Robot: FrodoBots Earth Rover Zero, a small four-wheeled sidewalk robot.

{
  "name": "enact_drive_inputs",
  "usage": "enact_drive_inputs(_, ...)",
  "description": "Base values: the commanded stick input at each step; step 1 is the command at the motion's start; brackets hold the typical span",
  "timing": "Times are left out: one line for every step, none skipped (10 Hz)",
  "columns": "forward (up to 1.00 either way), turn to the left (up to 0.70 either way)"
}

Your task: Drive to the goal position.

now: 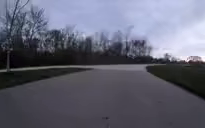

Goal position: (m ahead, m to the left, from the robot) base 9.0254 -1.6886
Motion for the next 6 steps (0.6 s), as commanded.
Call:
enact_drive_inputs(1.00, -0.40)
enact_drive_inputs(1.00, -0.40)
enact_drive_inputs(1.00, -0.40)
enact_drive_inputs(1.00, -0.40)
enact_drive_inputs(1.00, -0.09)
enact_drive_inputs(1.00, 0.00)
